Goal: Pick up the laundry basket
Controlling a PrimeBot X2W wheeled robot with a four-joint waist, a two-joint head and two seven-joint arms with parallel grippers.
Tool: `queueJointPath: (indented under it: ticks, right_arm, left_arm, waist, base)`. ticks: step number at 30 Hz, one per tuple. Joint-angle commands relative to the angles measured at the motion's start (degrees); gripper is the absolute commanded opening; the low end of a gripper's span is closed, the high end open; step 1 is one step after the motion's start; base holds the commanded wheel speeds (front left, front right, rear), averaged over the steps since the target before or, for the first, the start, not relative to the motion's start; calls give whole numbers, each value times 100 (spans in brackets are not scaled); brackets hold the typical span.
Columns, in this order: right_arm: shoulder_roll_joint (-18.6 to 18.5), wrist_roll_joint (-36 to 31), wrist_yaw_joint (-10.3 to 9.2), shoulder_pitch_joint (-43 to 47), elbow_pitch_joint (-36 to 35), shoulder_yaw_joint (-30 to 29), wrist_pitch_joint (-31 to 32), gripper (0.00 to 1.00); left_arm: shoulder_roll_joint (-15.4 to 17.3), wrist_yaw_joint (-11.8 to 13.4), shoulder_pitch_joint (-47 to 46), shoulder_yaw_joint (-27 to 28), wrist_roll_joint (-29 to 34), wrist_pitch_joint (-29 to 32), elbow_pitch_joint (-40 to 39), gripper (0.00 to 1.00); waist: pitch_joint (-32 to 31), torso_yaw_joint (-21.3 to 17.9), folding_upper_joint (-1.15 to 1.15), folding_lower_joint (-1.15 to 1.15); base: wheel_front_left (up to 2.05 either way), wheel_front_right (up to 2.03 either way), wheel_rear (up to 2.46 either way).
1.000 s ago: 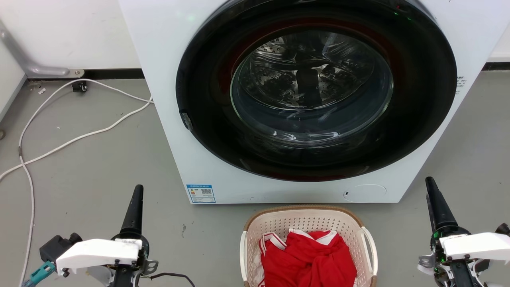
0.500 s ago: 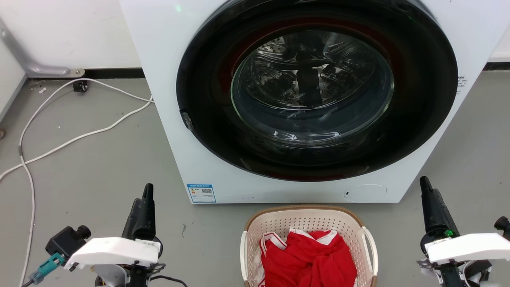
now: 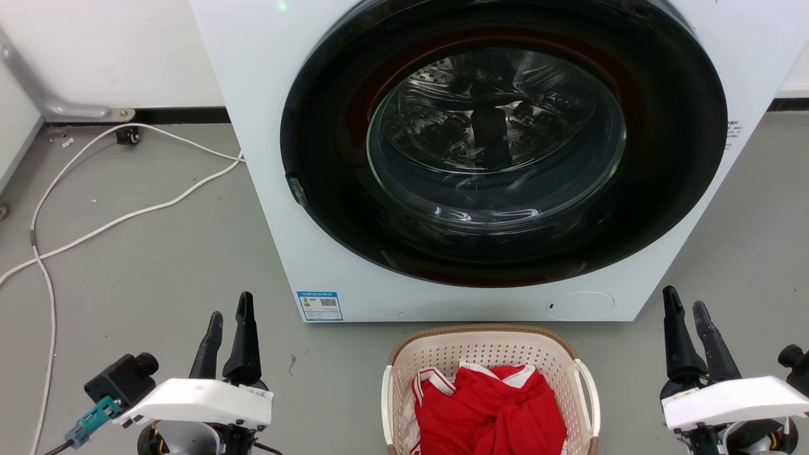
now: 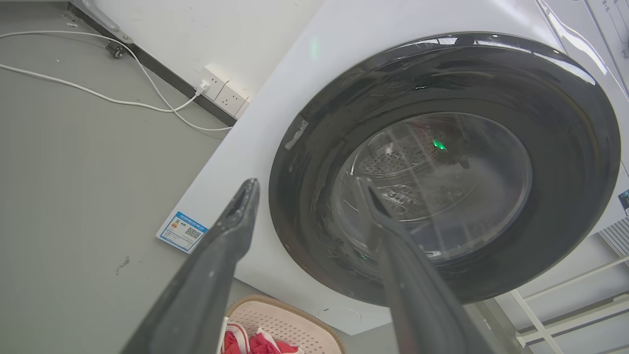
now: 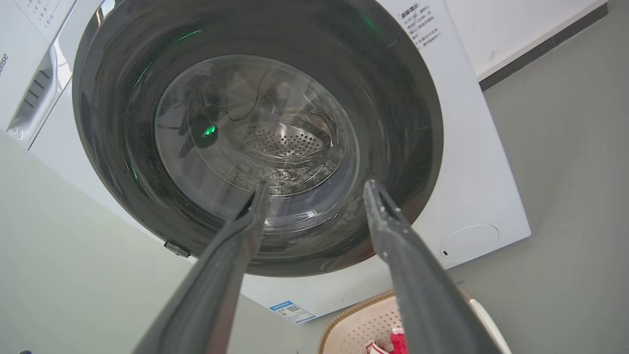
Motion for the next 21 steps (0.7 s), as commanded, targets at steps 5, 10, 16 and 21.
queueJointPath:
  ticks: [5,10,16,21]
  right_arm:
    - [-28,-554,0,37,-104,-13,-135,100]
    - [-30,-908,0,60,-137,-11,-219,100]
    - [-32,-1312,0,98,-193,-12,-318,100]
    - [-33,-1545,0,118,-243,-27,-378,100]
  left_arm:
    - [24,37,36,-62,513,-145,-100,100]
    - [25,61,67,-88,827,-226,-123,100]
    - [25,74,95,-123,1196,-323,-148,100]
    - [26,71,120,-149,1415,-386,-153,100]
  waist:
    - [7,4,0,-1]
    - [12,2,0,-1]
    - [19,8,0,-1]
    - [22,13,0,-1]
  base:
    - [0,0,0]
    - [0,0,0]
    - [0,0,0]
    - [0,0,0]
